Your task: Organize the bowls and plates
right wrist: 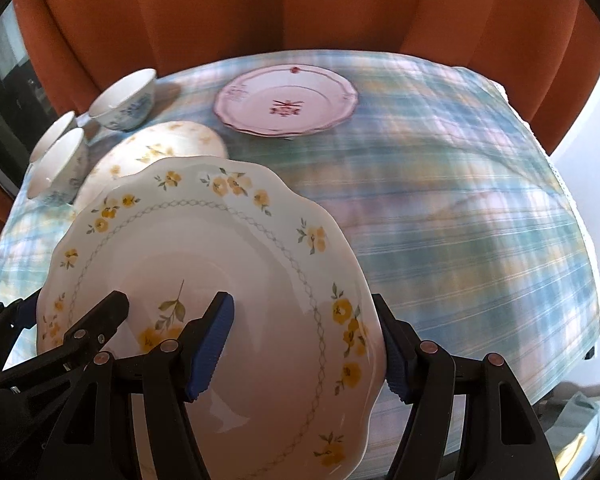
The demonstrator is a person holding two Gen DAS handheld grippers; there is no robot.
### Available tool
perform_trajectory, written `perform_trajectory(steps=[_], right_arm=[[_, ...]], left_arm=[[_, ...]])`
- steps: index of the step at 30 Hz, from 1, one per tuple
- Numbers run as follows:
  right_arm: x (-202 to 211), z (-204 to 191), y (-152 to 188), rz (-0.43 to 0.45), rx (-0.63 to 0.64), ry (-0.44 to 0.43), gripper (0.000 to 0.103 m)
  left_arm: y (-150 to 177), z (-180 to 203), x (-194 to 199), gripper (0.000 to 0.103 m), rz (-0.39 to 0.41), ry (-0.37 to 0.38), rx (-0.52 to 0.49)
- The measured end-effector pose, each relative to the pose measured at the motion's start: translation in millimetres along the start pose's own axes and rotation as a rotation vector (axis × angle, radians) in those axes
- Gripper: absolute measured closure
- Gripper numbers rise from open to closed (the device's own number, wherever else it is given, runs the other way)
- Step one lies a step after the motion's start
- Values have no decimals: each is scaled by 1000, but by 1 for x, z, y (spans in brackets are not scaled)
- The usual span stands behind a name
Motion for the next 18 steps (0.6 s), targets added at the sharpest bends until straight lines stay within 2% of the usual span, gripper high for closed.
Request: perform_trajectory(steps=[6, 10, 18], right_arm=[[-10, 46, 4, -27, 27, 11, 32], [-20, 70, 8, -55, 30, 3, 32], [-44, 80, 7, -96, 69, -56, 32]], left_arm=[[6, 42, -20, 33, -50, 20, 29], [9, 60, -29, 33, -69, 7, 38], [9, 62, -49, 33, -122, -46, 106]])
Point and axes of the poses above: each gripper's, at about its wrist camera, not at the fingertips, and x roughly against the way its jaws point, z to its right, y to its underside, the point moved 7 cm from there along -x, roughly the way its jaws point, and after that the axes turned 3 degrees about -y, right-handed, at the moved point
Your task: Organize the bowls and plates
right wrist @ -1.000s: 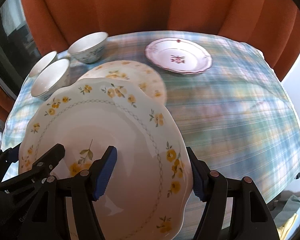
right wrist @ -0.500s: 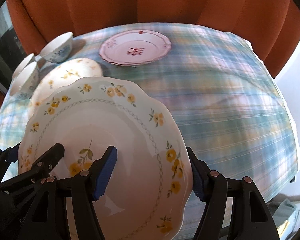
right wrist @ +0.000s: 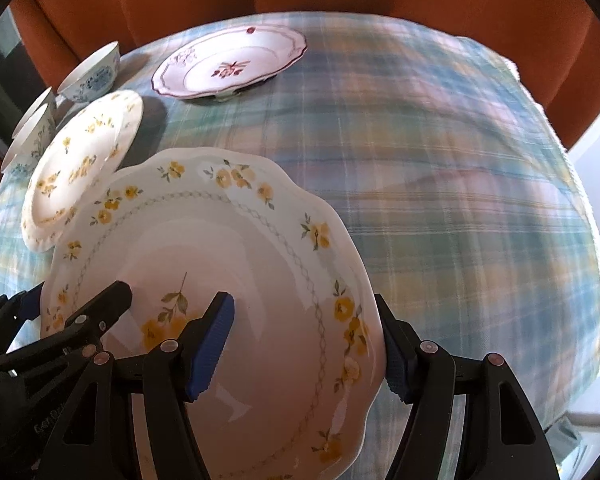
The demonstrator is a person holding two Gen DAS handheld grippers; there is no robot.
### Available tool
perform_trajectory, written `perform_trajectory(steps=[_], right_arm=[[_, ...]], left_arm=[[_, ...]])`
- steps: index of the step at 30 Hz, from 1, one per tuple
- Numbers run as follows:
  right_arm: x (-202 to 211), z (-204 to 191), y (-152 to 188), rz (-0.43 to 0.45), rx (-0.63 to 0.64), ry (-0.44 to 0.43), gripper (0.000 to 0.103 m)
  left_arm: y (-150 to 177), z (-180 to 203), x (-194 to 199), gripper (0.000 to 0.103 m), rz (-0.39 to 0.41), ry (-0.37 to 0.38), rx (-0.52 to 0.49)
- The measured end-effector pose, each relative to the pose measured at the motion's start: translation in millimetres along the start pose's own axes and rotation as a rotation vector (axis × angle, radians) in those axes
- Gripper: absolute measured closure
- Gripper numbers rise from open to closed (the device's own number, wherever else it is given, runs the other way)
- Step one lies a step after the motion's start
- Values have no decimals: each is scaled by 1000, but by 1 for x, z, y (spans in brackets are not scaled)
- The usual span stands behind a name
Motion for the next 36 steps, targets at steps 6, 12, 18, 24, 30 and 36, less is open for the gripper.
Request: perform_trajectory(steps=[6, 12, 18, 24, 30, 36], right_arm=[[-18, 0, -1, -55, 16, -33, 32], [-20, 1, -3, -59, 22, -54, 31], [-3, 2, -14, 6, 5, -58, 23], [14, -4, -21, 50, -34, -35, 17], [28, -25, -29, 92, -51, -11, 17], [36, -56, -40, 123, -67, 7, 17]], left_arm=[[3, 2, -10, 31, -34, -11, 31], [3, 2, -9, 31, -53, 9, 41], [-5, -2, 13, 29, -5, -1, -5], [-14, -16, 28, 27, 31, 20, -34], [-30, -42, 34, 21, 50, 51, -50], [-44, -75, 34, 18, 56, 73, -55]])
Point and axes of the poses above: each gripper's, at about its wrist camera, not at the fingertips, and x roughly against the way its jaws point, z to its right, y to its underside, the point moved 7 cm from there along -x, roughly the way its jaws point, and after that the axes turned 3 degrees about -y, right-handed, at the moved point
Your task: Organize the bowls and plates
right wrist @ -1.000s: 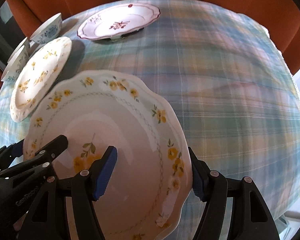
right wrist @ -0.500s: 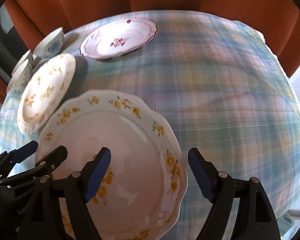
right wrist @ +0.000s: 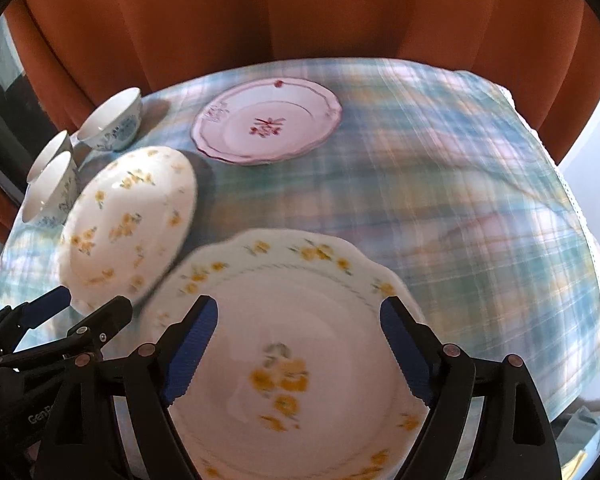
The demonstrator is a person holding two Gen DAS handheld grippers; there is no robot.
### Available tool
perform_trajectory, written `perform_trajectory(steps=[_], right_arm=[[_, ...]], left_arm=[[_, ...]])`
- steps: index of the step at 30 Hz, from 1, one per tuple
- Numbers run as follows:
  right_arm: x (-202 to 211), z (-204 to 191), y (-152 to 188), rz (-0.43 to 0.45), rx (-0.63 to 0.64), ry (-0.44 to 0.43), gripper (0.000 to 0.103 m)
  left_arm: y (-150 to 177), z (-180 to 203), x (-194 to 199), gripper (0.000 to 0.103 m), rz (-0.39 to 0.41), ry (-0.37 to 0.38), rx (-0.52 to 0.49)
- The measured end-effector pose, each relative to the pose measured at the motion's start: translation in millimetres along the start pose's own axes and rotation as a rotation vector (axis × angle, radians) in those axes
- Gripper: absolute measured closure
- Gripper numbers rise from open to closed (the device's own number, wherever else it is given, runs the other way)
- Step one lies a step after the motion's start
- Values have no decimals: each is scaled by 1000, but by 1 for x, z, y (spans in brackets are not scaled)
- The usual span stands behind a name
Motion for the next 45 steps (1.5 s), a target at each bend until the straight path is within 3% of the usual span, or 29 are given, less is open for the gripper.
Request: perform_trajectory(steps=[13, 18, 22, 29, 34, 45], right_arm=[[-32, -70, -41, 3, -52, -14, 17], [-53, -84, -55, 1, -56, -16, 17], [-74, -87, -60, -18, -65, -10, 18], [-98, -95, -63, -43, -53, -17, 30], [-110, -103, -59, -73, -38, -41, 42], [-101, -111, -41, -84, -31, -14, 42]], left_arm=[[-32, -69, -28, 18, -40, -32, 24], [-38, -78, -46, 18, -62, -39, 49], [-46, -80, -53, 18, -29, -74, 39], [-48, -93, -70, 18, -76, -90, 78], [-44, -91, -76, 32, -99, -61, 69], [-28, -101, -63, 33, -94, -56, 67]])
Point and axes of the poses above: each gripper's, at about its wrist camera, not at the fingertips, and x roughly against the way its jaws point, z to its right, y to its underside, the point moved 7 cm from there along -x, roughly the way its jaws point, and after that the axes turned 3 degrees about -y, right-handed, at the moved point
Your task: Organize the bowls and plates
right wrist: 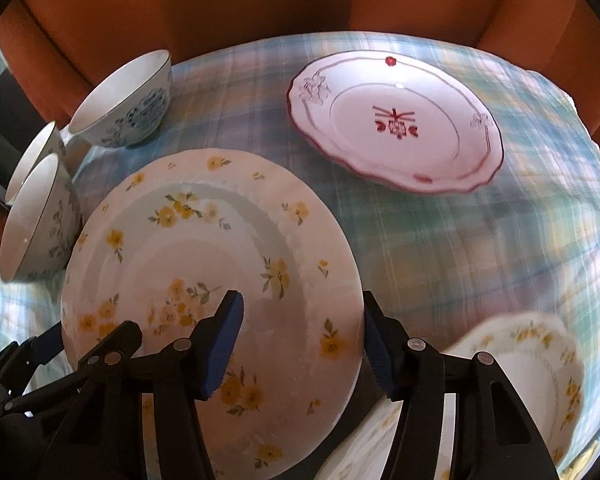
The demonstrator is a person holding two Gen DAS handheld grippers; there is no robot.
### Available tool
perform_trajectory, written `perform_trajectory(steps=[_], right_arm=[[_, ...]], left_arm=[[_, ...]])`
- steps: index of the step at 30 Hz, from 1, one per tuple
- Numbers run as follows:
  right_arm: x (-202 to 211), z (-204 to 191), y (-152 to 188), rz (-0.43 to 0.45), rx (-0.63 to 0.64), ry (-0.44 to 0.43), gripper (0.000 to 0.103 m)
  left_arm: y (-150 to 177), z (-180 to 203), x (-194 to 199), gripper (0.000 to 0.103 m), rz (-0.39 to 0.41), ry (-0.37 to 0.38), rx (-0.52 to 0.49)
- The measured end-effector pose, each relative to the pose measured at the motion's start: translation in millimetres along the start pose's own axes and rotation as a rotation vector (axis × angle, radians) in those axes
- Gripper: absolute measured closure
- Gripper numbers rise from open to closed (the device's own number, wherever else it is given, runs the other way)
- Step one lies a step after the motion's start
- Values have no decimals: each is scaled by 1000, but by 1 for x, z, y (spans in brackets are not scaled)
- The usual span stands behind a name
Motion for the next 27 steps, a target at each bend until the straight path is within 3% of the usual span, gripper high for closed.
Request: perform_trajectory(steps=[17, 27], right_arm=[[26, -57, 82, -81, 46, -26, 42], [23, -60, 81, -71, 8, 1, 42]], left_arm=[[70, -55, 22, 33, -47, -78, -84], [64, -52, 16, 28, -39, -44, -98]])
Point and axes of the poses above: each gripper's, at about its wrist camera, not at the fingertips, and x roughly against the way its jaws point, z to its right, y to its underside, the point moved 7 cm from there along -x, roughly the way its jaws point, and after that the axes turned 3 degrees about -y, right-handed, at the moved point
